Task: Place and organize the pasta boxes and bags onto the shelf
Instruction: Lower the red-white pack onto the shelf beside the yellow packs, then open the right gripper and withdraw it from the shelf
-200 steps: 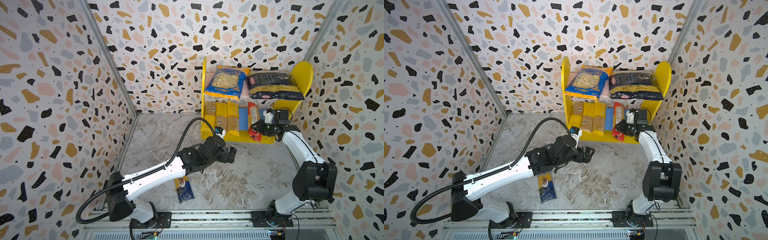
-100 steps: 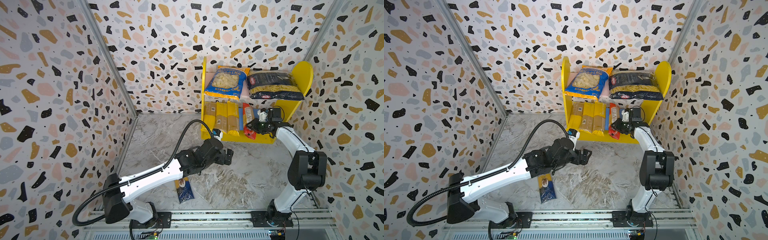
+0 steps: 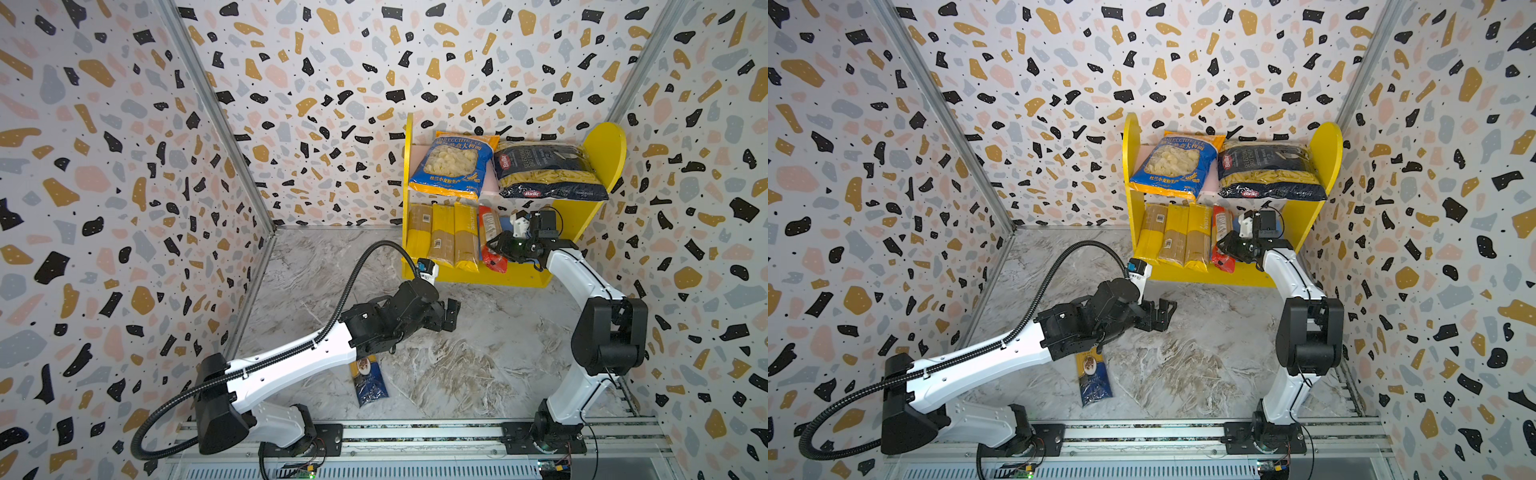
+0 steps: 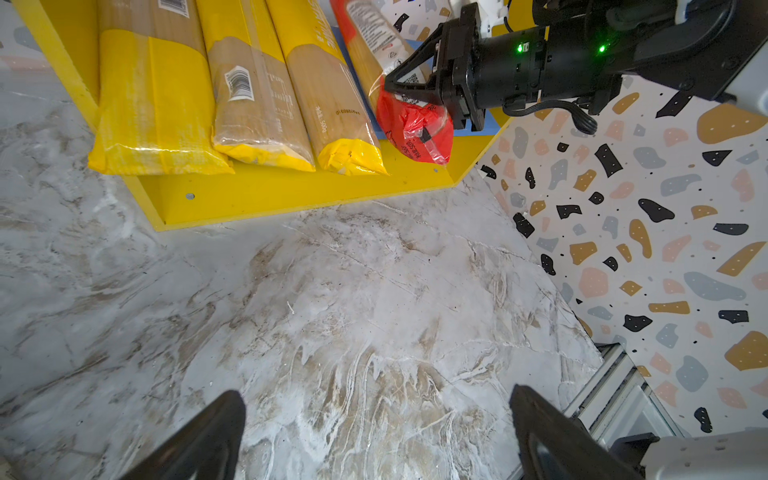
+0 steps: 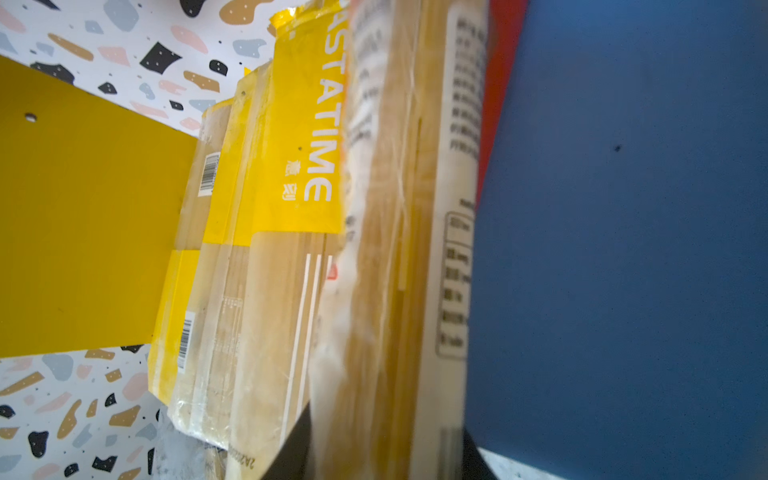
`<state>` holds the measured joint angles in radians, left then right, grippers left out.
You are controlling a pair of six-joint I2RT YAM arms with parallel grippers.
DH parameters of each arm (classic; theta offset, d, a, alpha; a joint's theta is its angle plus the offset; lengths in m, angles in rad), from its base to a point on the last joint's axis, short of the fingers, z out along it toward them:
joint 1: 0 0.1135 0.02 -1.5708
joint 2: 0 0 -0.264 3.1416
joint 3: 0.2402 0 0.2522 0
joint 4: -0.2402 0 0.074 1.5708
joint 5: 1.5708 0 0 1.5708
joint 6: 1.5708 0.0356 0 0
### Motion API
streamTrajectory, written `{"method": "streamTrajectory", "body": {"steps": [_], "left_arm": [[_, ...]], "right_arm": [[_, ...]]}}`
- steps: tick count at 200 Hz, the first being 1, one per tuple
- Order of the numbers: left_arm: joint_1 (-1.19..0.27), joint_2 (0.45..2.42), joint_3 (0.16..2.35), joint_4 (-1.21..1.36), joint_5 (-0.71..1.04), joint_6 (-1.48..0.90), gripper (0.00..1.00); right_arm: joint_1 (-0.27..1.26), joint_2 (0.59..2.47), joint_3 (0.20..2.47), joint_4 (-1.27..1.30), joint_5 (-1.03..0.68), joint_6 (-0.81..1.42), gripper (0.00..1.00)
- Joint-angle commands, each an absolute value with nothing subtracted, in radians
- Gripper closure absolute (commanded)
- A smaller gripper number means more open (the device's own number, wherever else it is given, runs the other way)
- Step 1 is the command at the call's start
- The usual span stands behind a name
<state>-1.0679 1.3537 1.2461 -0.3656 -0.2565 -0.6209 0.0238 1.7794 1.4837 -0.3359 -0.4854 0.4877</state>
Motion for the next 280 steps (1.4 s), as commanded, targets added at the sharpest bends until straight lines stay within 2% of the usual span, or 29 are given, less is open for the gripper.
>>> {"method": "streamTrajectory", "body": {"steps": [1, 55, 115, 187, 233, 249, 280], "left_arm": [[-1.065, 1.335, 1.228, -0.354, -0.278, -0.601, 0.01], [-1.065, 1.325, 1.227, -0.36, -0.281, -0.605, 0.0], [-1.065, 1.273, 1.185, -0.378, -0.303, -0.627, 0.0], [-1.065, 1.044, 0.949, -0.428, -0.368, -0.72, 0.0], [-1.065, 0.809, 0.802, -0.498, -0.443, -0.812, 0.01], [-1.065, 0.757, 0.79, -0.556, -0.466, -0.839, 0.0], [-1.065, 0.661, 0.753, -0.634, -0.464, -0.923, 0.0]], "right_arm": [[0.025, 1.741, 1.556, -0.26, -0.494, 0.469, 0.61], [0.025, 1.716, 1.547, -0.277, -0.485, 0.465, 0.42], [0.026, 1.59, 1.473, -0.326, -0.432, 0.434, 0.35], [0.038, 1.292, 1.185, -0.353, -0.41, 0.436, 0.29], [0.216, 1.049, 1.063, -0.433, -0.302, 0.456, 0.24], [0.284, 0.953, 1.005, -0.447, -0.261, 0.482, 0.2], [0.38, 0.776, 0.879, -0.443, -0.258, 0.548, 0.15]]}}
